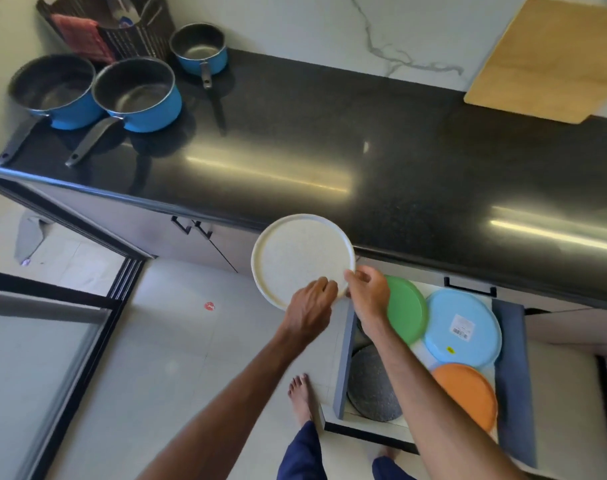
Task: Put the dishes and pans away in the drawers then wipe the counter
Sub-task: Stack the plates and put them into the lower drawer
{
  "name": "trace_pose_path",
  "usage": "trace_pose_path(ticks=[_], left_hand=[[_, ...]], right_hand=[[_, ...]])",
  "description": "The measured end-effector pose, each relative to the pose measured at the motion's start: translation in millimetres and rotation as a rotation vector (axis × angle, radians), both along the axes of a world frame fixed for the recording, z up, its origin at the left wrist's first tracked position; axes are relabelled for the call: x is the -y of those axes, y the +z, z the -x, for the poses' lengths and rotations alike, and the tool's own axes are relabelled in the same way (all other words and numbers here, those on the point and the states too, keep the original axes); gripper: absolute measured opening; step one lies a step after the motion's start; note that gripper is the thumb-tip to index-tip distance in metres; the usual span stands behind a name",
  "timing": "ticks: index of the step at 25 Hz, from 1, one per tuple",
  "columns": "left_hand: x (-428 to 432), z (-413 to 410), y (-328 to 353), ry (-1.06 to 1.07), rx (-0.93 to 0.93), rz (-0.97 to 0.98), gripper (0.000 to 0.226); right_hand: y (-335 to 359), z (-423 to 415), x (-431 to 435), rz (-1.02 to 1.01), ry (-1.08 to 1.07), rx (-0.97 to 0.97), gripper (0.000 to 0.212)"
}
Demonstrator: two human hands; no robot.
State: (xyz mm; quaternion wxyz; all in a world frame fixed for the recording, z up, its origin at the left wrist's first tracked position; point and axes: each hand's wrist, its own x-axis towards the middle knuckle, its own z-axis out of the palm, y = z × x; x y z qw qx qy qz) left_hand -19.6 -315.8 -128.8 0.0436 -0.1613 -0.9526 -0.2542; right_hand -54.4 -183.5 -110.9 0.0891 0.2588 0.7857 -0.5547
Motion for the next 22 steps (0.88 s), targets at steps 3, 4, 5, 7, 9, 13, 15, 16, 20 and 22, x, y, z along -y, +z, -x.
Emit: trace_pose_path(ticks=[3,4,5,7,9,13,15,16,20,22], left_hand=[[-33,-15,-9,-0.106,-0.003,-0.005,0.03],[-43,-18,-10,-0.132,0.009,0.009,0.029],[-54,-21,-13,-0.156,0.006,0.019,0.026],[-75,-28,-16,-0.199,0.039,0.038,0.02],[-93,-38,-21,-0.181,0.106,0.055,0.038],[-135,-65,-45,-0.08,0.285,0.051,0.039],[-162,-79,-68,-0.039,0.337,0.06,0.043],[-171,-86,-81,-0.017,0.393,0.06,0.045],[-207,-109,-151,0.081,0.641,0.142,0.047],[-218,-120,-183,0.121,0.708,0.185,0.048]], right_hand=[[-1,-15,-44,0.287,-0.061,0.182,0.013],[0,-20,-58,0.336,-0.068,0.196,0.016],[-1,-24,-72,0.342,-0.065,0.189,0.017],[-5,-35,-105,0.293,-0.073,0.175,0.015],[-17,-49,-143,0.23,-0.078,0.185,0.012],[-56,-97,-231,0.083,-0.09,0.209,0.011],[-87,-124,-273,0.057,-0.103,0.209,0.012],[-104,-137,-288,0.043,-0.104,0.22,0.013],[-189,-176,-327,-0.009,-0.092,0.316,0.016],[-229,-190,-330,-0.024,-0.079,0.35,0.013]])
